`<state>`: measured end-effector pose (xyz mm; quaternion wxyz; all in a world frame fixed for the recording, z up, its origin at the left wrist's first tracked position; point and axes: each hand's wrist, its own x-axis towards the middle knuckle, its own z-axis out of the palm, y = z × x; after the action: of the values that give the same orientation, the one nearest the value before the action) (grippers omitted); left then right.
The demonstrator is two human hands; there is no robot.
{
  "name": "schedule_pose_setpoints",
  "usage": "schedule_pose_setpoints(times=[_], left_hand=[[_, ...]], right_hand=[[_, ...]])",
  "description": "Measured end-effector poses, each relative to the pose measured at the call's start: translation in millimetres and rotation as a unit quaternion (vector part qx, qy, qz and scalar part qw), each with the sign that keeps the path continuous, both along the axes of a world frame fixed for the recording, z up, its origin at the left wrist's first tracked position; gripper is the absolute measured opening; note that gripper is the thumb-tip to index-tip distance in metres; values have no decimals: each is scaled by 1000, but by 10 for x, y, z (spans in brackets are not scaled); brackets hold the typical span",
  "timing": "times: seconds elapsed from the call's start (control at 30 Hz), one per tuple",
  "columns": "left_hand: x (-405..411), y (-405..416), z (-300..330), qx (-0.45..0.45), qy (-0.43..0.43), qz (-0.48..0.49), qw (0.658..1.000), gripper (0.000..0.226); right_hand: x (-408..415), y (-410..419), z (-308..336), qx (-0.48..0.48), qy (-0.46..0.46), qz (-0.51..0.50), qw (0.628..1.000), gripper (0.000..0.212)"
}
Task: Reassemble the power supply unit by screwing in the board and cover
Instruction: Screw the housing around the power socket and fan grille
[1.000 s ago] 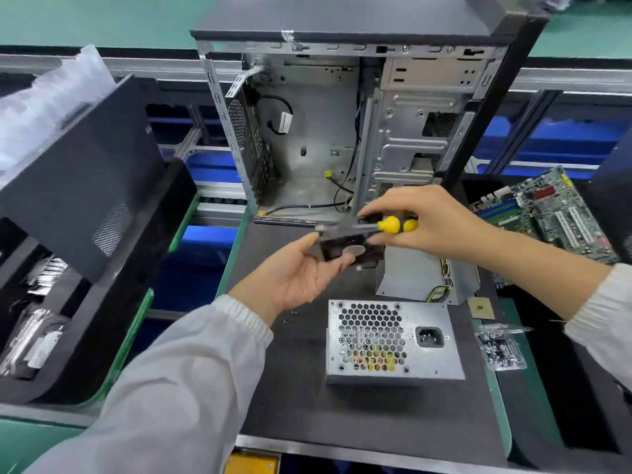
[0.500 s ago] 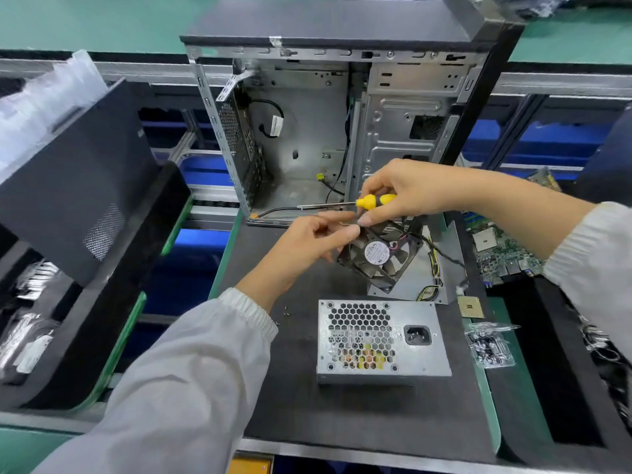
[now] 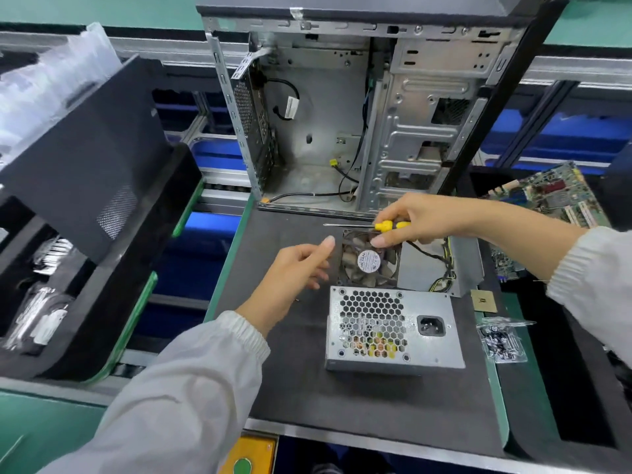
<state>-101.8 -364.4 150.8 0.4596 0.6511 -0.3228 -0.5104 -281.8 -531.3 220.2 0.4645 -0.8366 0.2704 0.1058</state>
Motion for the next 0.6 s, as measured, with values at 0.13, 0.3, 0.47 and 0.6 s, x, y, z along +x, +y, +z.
schedule_pose_setpoints(times=[0.13,0.3,0.47,0.6], left_hand=[[39,257,33,75,2,-83,994,52],[8,567,102,60,26,-172,983,50],[-74,624,111,54,9,-170,984,42],[-100,637,90,65,66,-176,980,36]], right_hand=[[24,20,-127,70,42,19,996,37],[68,45,-173,118,113,63,985,32],[92,147,-256,205,167,110,958,18],[32,235,-337,250,152,105,951,20]])
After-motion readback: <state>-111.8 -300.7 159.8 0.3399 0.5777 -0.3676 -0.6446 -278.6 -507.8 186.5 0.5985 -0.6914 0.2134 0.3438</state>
